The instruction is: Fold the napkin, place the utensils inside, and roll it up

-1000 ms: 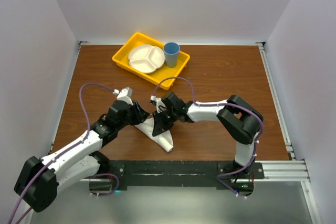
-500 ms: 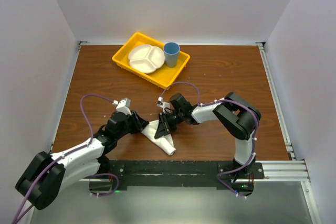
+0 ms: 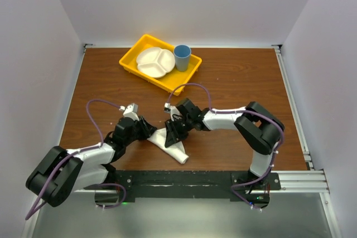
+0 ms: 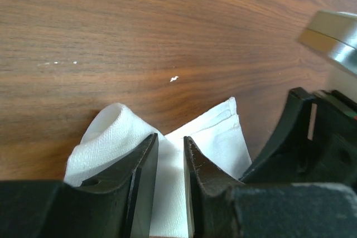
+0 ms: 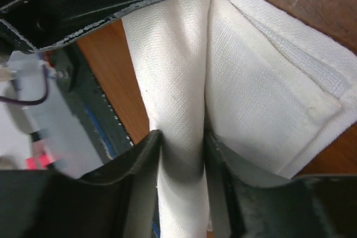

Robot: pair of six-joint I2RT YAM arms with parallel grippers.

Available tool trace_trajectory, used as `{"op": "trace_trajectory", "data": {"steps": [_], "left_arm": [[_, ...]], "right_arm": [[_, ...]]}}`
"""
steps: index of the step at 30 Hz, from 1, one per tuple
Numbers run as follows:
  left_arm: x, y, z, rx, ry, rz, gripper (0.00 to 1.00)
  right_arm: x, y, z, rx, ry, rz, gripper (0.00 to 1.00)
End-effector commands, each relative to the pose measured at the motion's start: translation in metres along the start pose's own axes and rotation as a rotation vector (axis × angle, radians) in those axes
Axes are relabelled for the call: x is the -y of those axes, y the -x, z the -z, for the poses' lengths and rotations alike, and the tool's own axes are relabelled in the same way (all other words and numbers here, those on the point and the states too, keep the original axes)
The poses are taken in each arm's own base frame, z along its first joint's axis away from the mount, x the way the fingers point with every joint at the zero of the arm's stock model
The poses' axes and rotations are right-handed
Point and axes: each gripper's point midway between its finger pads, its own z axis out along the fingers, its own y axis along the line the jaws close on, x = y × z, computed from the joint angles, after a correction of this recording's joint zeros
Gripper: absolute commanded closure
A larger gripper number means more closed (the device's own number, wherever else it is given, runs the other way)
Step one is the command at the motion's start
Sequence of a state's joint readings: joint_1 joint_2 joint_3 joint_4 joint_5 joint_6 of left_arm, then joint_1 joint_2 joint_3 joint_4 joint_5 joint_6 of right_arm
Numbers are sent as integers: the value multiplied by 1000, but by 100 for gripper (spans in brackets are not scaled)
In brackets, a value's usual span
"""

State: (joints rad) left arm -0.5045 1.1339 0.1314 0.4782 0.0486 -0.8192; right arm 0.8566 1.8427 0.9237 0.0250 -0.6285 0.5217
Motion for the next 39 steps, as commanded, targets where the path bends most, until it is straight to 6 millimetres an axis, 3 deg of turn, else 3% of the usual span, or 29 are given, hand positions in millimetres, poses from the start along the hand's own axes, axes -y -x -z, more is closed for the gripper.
{"op": "trace_trajectory", "data": {"steps": [1, 7, 8, 13, 15, 22, 28, 31, 34, 36, 38, 39], "left_arm": [[-23, -14, 0, -45, 70, -31, 70], [-15, -12, -1, -73, 60, -33, 71], [-14, -12, -1, -82, 62, -31, 71], [-11, -15, -2, -113, 58, -28, 71], [-12, -17, -2, -122, 60, -21, 70], [-12, -21, -1, -139, 60, -13, 71], [-11, -21, 1, -138, 54, -15, 70], [-5, -17, 3, -133, 39, -19, 68], [1, -9, 7, -120, 35, -28, 65], [10, 3, 11, -77, 14, -37, 62], [20, 19, 18, -23, -7, -52, 60], [24, 24, 20, -9, -18, -58, 60]], "right_arm": [[11, -3, 21, -50, -276, 164, 53], [2, 21, 47, 75, -640, 444, 32], [-8, 18, 41, 83, -644, 493, 32], [-14, 19, 33, 146, -790, 626, 27], [-26, 16, 27, 160, -819, 675, 27], [-17, 10, 7, 123, -927, 729, 29], [5, 12, 10, 147, -996, 686, 38], [18, 9, 7, 135, -953, 631, 61], [15, 5, 3, 130, -867, 584, 75], [3, -1, -1, 112, -756, 553, 85], [6, -3, -3, 98, -665, 484, 93], [-6, -6, -4, 92, -569, 457, 94]]}}
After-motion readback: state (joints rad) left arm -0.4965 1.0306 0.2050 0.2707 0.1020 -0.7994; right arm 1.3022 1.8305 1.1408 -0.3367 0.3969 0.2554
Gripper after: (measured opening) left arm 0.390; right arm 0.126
